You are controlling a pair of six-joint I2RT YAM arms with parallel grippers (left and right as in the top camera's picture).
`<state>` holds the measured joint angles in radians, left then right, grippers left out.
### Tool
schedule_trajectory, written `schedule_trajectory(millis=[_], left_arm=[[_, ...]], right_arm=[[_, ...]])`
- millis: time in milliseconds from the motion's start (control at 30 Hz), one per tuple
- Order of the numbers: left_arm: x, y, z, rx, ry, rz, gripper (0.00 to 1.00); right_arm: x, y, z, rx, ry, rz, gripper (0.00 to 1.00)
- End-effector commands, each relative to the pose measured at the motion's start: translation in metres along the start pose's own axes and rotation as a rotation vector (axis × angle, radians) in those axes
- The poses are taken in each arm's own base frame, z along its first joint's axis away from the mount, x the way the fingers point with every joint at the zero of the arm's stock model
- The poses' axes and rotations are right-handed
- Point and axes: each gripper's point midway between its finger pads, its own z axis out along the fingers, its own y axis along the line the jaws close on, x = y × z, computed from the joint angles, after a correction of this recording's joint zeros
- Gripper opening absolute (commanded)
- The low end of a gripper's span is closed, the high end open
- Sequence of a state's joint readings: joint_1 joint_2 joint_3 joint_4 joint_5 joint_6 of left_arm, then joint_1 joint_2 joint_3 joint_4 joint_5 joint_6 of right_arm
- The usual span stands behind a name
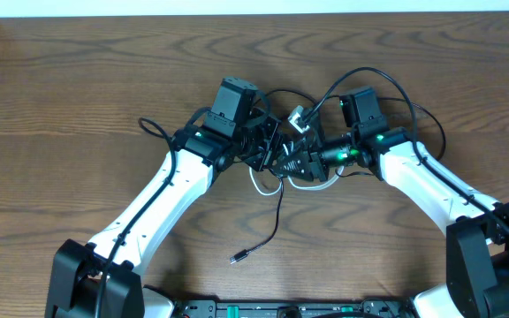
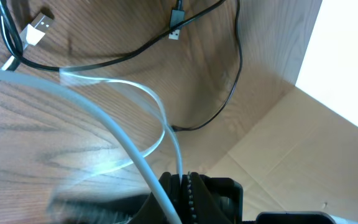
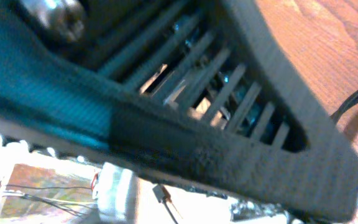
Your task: Untangle cables
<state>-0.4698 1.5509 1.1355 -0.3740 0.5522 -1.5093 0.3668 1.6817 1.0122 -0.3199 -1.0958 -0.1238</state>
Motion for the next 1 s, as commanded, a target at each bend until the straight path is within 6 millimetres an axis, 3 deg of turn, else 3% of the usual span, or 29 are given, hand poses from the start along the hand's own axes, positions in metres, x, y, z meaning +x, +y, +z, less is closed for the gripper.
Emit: schedule_trajectory(millis=[0,133,200,300,400,600,800,967], left_arm=[[-0.002,0.004,0.001,-0.009,-0.022,-0.020,0.07],[-0.011,0.004,0.001,-0.012,-0.071,0.093,0.08],[-0.016,0.004,0.000,-0.019,-0.102,0.199,0.17],[-0.020,0.005,0.000,-0.039,-0.123,0.414,0.43],[-0.021,0.014,-0.001,-0.084,-0.110,0.566,0.63],[-0.044,0.045,-0.015,-0.204,-0.110,0.533,0.86],[-0.060,0.072,-0.031,-0.309,-0.084,0.599,0.93],[-0.070,0.092,-0.041,-0.430,-0.092,0.725,0.92]], right_arm=[[0.000,-0.009,-0.001,0.082,0.007,0.043,0.01],[0.002,-0.019,-0.003,0.141,0.014,0.052,0.01],[0.002,-0.021,-0.003,0.153,0.016,0.052,0.01],[0.004,-0.027,-0.005,0.190,0.022,0.058,0.01],[0.010,-0.046,-0.011,0.299,0.037,0.103,0.01],[0.017,-0.077,-0.031,0.468,0.037,0.189,0.01],[0.025,-0.092,-0.042,0.569,0.058,0.211,0.01],[0.023,-0.086,-0.038,0.525,0.050,0.210,0.01]])
